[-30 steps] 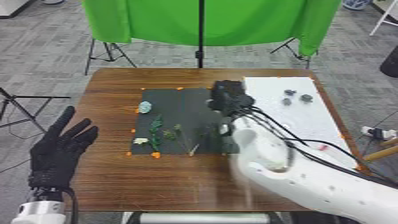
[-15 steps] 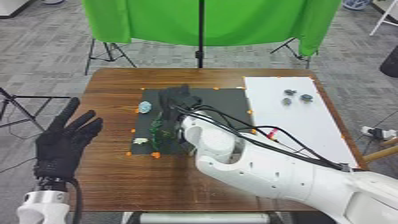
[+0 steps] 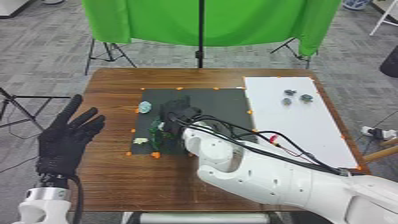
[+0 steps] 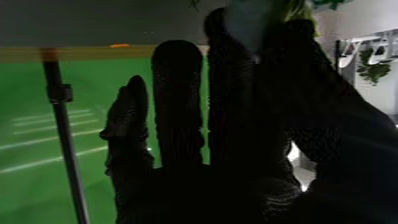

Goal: Arrange flowers

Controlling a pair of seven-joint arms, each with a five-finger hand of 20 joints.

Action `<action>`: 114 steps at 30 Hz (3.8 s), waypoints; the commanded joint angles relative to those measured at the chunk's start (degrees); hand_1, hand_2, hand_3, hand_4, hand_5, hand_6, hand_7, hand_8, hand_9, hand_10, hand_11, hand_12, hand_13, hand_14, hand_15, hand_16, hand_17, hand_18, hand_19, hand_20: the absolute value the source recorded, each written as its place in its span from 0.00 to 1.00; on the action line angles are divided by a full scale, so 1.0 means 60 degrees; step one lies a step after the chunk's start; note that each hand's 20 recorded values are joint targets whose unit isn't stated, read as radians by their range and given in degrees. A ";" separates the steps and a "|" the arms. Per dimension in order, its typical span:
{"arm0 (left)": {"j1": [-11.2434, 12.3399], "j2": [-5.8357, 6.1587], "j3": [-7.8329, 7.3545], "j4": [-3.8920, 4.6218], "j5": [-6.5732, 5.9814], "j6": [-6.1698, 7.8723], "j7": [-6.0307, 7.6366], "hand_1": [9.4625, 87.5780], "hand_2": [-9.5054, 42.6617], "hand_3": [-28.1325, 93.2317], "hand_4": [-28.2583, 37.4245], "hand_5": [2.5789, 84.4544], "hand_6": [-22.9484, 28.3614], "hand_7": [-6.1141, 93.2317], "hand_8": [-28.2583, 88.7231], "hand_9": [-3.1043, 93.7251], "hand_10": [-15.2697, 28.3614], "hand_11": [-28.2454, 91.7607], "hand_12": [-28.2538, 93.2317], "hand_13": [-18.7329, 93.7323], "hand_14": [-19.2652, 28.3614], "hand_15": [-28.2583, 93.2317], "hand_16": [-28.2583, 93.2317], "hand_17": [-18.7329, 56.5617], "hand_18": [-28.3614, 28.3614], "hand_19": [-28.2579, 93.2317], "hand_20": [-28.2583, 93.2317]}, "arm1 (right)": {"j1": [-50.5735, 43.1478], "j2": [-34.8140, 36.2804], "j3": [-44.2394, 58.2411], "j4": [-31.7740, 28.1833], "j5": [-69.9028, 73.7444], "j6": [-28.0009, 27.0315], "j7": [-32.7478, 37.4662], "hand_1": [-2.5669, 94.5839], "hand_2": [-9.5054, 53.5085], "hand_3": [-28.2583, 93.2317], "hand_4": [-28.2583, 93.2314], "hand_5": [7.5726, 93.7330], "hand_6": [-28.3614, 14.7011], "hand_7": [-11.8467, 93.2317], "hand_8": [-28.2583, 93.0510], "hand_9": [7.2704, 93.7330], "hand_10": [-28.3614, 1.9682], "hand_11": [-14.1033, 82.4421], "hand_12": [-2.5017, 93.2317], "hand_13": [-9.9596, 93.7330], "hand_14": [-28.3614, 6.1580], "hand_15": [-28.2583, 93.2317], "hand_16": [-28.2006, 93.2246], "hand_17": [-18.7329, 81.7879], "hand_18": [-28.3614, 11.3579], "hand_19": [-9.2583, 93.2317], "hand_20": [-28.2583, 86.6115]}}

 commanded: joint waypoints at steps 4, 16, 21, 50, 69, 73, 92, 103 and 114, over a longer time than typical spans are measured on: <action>0.0157 -0.0051 0.0015 0.0004 0.0000 0.0002 -0.0206 0.17 0.30 0.87 0.00 0.35 0.54 0.17 0.16 0.36 0.78 0.37 0.35 0.37 0.99 0.58 0.20 0.17 1.00 0.57 0.56 | -0.0106 0.0104 0.0258 -0.0195 -0.0314 0.0016 0.0041 0.48 0.00 0.86 0.00 0.66 0.78 0.27 0.12 0.73 0.64 0.46 0.28 0.62 0.56 0.84 0.37 0.34 0.14 0.84 0.73; -0.0151 -0.0029 0.0166 0.0233 -0.0045 -0.0132 -0.0020 0.17 0.30 0.87 0.00 0.35 0.54 0.17 0.16 0.36 0.79 0.39 0.35 0.38 1.00 0.60 0.20 0.18 1.00 0.58 0.58 | -0.1022 0.0925 0.2529 -0.1491 0.2847 0.0547 0.0645 0.40 0.00 0.92 0.00 0.65 0.77 0.26 0.12 0.70 0.59 0.54 0.23 0.62 0.53 0.87 0.37 0.34 0.14 0.86 0.74; -0.0064 -0.0167 0.0122 0.0162 -0.0037 -0.0104 -0.0016 0.17 0.30 0.87 0.00 0.36 0.54 0.18 0.16 0.36 0.80 0.40 0.34 0.38 1.00 0.61 0.19 0.18 1.00 0.58 0.59 | -0.1804 0.2748 0.4029 -0.2338 0.3636 0.1394 0.0628 0.39 0.00 0.92 0.00 0.65 0.75 0.27 0.12 0.66 0.56 0.49 0.20 0.57 0.46 0.84 0.36 0.31 0.13 0.84 0.73; 0.0223 -0.0287 -0.0057 -0.0002 0.0049 -0.0086 -0.0095 0.17 0.30 0.87 0.00 0.36 0.54 0.19 0.15 0.36 0.80 0.41 0.33 0.38 1.00 0.63 0.18 0.18 1.00 0.57 0.61 | -0.1339 0.4754 0.3658 0.0090 0.2066 0.1649 0.3061 0.42 0.00 0.91 0.00 0.60 0.76 0.27 0.12 0.62 0.47 0.42 0.18 0.56 0.42 0.82 0.31 0.32 0.11 0.83 0.69; 0.0075 0.0004 0.0122 0.0062 -0.0150 0.0049 0.0017 0.17 0.30 0.87 0.00 0.36 0.54 0.19 0.15 0.36 0.80 0.42 0.33 0.38 1.00 0.63 0.18 0.18 1.00 0.57 0.61 | -0.0694 0.4006 0.2003 0.1219 0.1285 0.1056 0.3012 0.52 0.00 0.81 0.00 0.78 0.78 0.27 0.19 0.77 0.62 0.38 0.24 0.67 0.56 0.79 0.35 0.35 0.10 0.83 0.70; 0.0125 0.0102 0.0152 0.0053 -0.0219 0.0090 0.0101 0.17 0.30 0.87 0.00 0.36 0.54 0.19 0.15 0.36 0.80 0.42 0.33 0.38 1.00 0.63 0.18 0.18 1.00 0.57 0.61 | -0.0806 0.3977 0.1950 0.1257 0.0965 0.1285 0.3048 0.59 0.00 0.75 0.00 0.90 0.79 0.26 0.23 0.91 0.73 0.27 0.37 0.72 0.65 0.79 0.41 0.37 0.13 0.85 0.70; 0.0165 -0.0033 0.0077 -0.0005 -0.0131 0.0066 -0.0071 0.17 0.30 0.87 0.00 0.36 0.54 0.19 0.15 0.36 0.80 0.42 0.33 0.38 1.00 0.63 0.18 0.18 1.00 0.58 0.61 | -0.0868 0.3614 0.1443 -0.2196 0.0564 0.2334 0.0366 0.59 0.00 0.79 0.00 0.94 0.74 0.26 0.25 0.97 0.72 0.33 0.40 0.76 0.66 0.82 0.44 0.39 0.14 0.88 0.70; 0.0172 -0.0219 0.0113 -0.0003 0.0024 -0.0083 -0.0323 0.17 0.30 0.87 0.00 0.36 0.54 0.20 0.15 0.37 0.81 0.43 0.33 0.38 1.00 0.64 0.18 0.18 1.00 0.58 0.61 | -0.0945 0.2969 0.0489 -0.1889 0.0028 0.2031 0.0192 0.59 0.00 0.79 0.00 0.93 0.75 0.26 0.25 0.95 0.71 0.37 0.39 0.75 0.64 0.83 0.43 0.39 0.14 0.88 0.70; 0.0131 -0.0044 0.0214 0.0066 -0.0034 -0.0097 -0.0268 0.17 0.30 0.87 0.00 0.36 0.54 0.20 0.15 0.37 0.81 0.43 0.33 0.38 1.00 0.65 0.17 0.18 1.00 0.58 0.61 | -0.0920 0.2708 0.0259 -0.1810 -0.0410 0.1633 0.0132 0.56 0.00 0.75 0.00 0.82 0.75 0.25 0.22 0.85 0.66 0.44 0.33 0.70 0.58 0.86 0.39 0.36 0.13 0.87 0.71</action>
